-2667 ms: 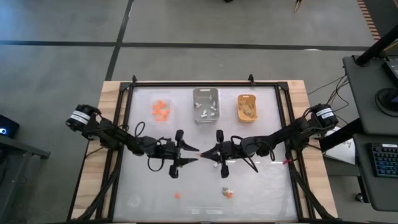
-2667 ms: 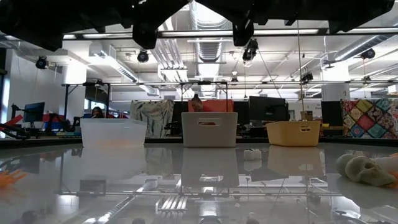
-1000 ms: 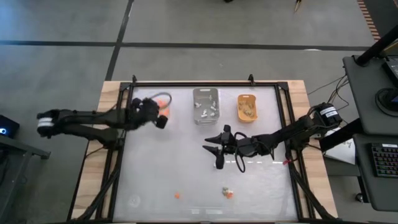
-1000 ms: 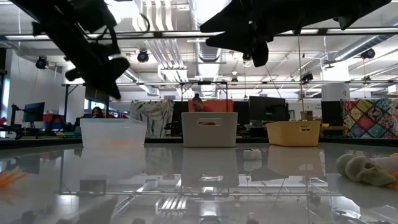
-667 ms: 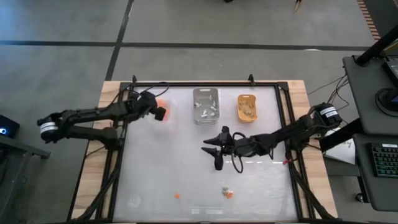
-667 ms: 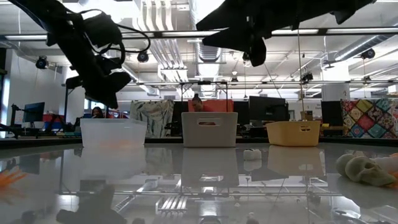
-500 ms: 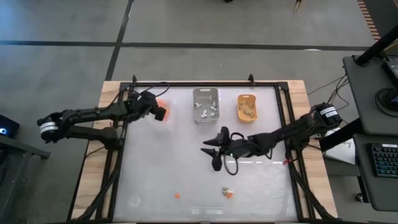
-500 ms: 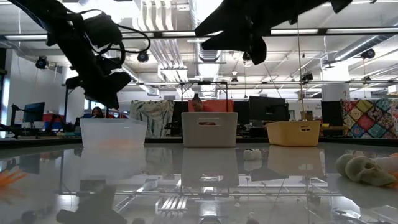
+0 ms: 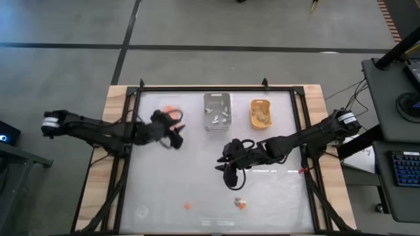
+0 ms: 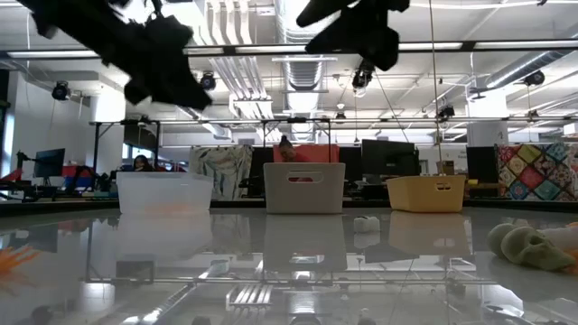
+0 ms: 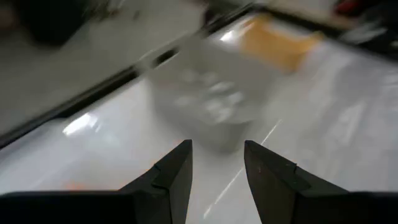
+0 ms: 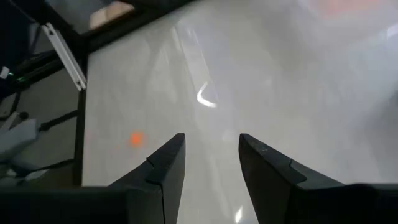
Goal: Sort Halloween decoration
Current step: Put the white skeleton toy into the gray bin
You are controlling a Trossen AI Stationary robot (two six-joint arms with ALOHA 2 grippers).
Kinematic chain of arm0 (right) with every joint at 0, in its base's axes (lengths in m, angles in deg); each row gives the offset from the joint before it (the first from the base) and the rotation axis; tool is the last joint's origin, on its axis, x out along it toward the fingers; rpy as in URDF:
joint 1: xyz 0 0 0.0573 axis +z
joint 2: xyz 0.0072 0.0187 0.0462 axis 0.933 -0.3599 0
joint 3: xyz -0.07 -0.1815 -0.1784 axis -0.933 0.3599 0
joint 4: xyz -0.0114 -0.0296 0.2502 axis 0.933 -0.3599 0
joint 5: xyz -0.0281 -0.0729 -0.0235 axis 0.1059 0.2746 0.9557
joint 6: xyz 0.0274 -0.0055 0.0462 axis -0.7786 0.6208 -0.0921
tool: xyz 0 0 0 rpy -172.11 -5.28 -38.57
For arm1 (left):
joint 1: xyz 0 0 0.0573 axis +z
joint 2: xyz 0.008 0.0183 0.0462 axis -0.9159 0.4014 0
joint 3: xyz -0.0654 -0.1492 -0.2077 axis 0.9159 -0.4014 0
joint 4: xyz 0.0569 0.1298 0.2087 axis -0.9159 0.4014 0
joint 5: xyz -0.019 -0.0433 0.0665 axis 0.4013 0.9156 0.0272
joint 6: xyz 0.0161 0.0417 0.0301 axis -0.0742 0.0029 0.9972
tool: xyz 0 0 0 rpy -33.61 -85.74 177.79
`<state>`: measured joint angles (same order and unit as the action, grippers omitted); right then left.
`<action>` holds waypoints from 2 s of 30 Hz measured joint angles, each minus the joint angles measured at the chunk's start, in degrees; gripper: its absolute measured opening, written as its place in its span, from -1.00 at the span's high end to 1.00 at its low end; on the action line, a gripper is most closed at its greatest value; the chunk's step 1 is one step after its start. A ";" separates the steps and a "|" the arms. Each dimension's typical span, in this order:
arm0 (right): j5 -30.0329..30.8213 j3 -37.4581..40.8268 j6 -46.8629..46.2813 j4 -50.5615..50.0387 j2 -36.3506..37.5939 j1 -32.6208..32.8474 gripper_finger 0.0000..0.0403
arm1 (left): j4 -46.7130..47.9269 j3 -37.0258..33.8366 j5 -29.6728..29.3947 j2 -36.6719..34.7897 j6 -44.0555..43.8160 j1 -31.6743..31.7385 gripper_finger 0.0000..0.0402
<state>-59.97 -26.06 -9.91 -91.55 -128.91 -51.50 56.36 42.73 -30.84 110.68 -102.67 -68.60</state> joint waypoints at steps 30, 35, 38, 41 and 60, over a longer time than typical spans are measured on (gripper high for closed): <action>-5.47 1.38 19.74 -17.99 -0.46 10.46 0.37 | -14.20 -0.07 -6.87 0.04 4.54 -24.50 0.37; 6.01 1.53 22.25 -17.90 -0.46 12.19 0.28 | -14.39 -0.07 -6.87 0.16 4.54 -24.48 0.37; 7.76 1.82 24.70 -16.80 -0.49 11.70 0.21 | -14.74 -0.07 -6.85 0.20 4.54 -24.48 0.37; 7.85 2.28 26.80 -14.00 -1.80 10.56 0.17 | -14.84 -0.07 -6.85 0.20 4.56 -24.50 0.37; 1.28 2.53 27.71 -10.95 -14.77 2.98 0.04 | -15.45 -0.07 -9.24 0.20 4.78 -24.49 0.37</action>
<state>-58.69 -23.53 17.80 -102.50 -143.68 -48.52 40.91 42.66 -40.08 110.88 -97.89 -93.09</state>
